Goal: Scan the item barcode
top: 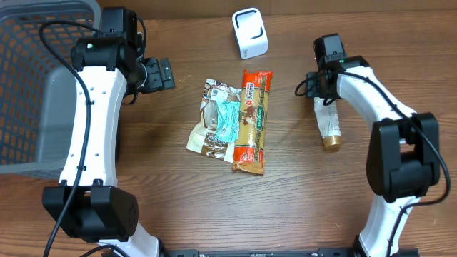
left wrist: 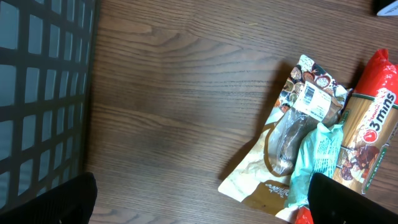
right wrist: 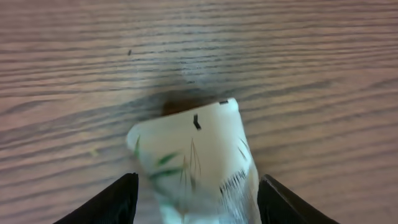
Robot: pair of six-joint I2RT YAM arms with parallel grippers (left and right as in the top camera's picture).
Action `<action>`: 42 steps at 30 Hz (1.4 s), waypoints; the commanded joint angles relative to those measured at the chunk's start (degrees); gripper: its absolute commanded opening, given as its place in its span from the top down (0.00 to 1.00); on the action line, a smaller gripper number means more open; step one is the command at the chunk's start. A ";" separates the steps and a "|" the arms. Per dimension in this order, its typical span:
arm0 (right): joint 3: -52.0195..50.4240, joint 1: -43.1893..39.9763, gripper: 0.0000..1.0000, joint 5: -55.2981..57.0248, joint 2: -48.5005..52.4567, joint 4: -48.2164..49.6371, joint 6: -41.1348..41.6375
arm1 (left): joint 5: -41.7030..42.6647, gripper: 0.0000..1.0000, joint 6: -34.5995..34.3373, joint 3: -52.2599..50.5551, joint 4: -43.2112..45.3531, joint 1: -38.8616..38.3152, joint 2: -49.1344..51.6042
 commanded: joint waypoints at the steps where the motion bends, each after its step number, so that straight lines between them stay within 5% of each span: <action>1: 1.22 -0.13 0.43 -0.90 1.36 0.61 -2.75 | 0.28 0.00 1.14 -0.35 0.04 -0.13 0.26; 6: 1.22 2.14 0.55 -8.35 1.36 -3.67 -8.24 | 0.31 0.00 1.14 -0.35 0.04 -0.13 0.26; 19: 4.15 8.07 0.61 -20.61 -2.80 -20.96 -10.69 | 0.31 0.00 1.14 -0.35 0.04 -0.13 0.26; 28: 4.55 6.47 0.87 -18.16 -11.10 -20.61 -4.33 | 0.28 0.00 1.14 -0.35 0.04 -0.13 0.26; 31: 4.15 6.49 0.78 -18.32 -11.08 -22.75 -0.72 | 0.28 0.00 1.14 -0.35 0.04 -0.13 0.26; 36: 1.77 8.79 0.35 -18.80 -11.08 -27.71 0.92 | 0.28 0.00 1.14 -0.35 0.04 -0.13 0.26; 42: -5.29 10.86 0.31 -18.69 -11.04 -28.81 8.63 | 0.31 0.00 1.14 -0.35 0.04 -0.13 0.26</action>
